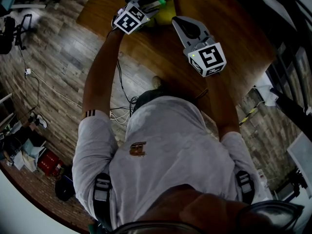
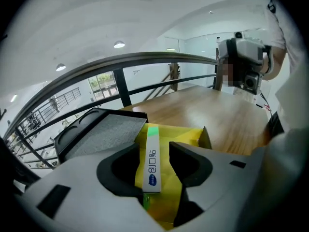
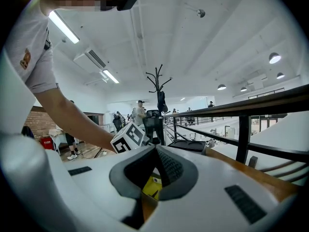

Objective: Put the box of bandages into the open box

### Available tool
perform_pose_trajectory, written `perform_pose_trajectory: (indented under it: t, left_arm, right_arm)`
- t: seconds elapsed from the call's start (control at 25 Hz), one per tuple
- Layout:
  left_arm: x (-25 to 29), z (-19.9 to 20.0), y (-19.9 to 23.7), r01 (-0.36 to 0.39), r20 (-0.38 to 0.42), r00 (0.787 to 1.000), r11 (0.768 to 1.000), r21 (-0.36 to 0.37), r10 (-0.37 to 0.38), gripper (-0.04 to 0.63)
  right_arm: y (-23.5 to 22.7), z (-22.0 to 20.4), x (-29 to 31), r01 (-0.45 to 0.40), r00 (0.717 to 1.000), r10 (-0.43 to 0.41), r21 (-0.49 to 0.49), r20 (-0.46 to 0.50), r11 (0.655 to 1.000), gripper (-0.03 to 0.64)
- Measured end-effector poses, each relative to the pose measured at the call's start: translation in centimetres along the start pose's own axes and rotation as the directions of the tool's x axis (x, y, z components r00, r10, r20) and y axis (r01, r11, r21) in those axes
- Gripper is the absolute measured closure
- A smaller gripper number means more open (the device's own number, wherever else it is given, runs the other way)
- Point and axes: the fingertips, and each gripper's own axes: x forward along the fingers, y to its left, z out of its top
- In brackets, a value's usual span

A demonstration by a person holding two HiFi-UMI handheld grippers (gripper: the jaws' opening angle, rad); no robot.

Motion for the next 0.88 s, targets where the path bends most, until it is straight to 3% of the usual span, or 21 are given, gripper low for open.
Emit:
perform_pose_trajectory:
  t: [0.2, 0.32, 0.48, 0.68, 0.88]
  left_arm:
    - [-3.0, 1.7, -0.5, -0.057, 0.088, 0.995, 0.998, 0.006, 0.056, 0.399]
    - [-5.3, 2.7, -0.5, -0.109, 0.160, 0.981, 0.994, -0.020, 0.111, 0.400]
    - [-8.9, 4.7, -1.1, -0.168, 0.276, 0.944, 0.984, -0.064, 0.179, 0.400]
    - [-13.1, 6.8, -2.8, -0.185, 0.392, 0.894, 0.976, -0.118, 0.217, 0.405]
    - [-17.1, 8.3, -5.1, -0.190, 0.484, 0.837, 0.964, -0.184, 0.257, 0.461]
  right_arm:
    - [0.5, 0.7, -0.6, 0.010, 1.000, -0.010, -0.006, 0.011, 1.000, 0.584]
    - [1.0, 1.1, -0.8, 0.012, 1.000, -0.012, -0.008, 0.017, 1.000, 0.584]
    - [2.0, 1.4, -1.1, 0.008, 1.000, -0.008, -0.012, 0.027, 1.000, 0.584]
    - [3.4, 2.7, -1.4, -0.003, 0.999, 0.004, -0.018, 0.054, 1.000, 0.584]
    - [5.3, 3.8, -2.2, -0.012, 0.997, 0.015, -0.028, 0.076, 1.000, 0.584]
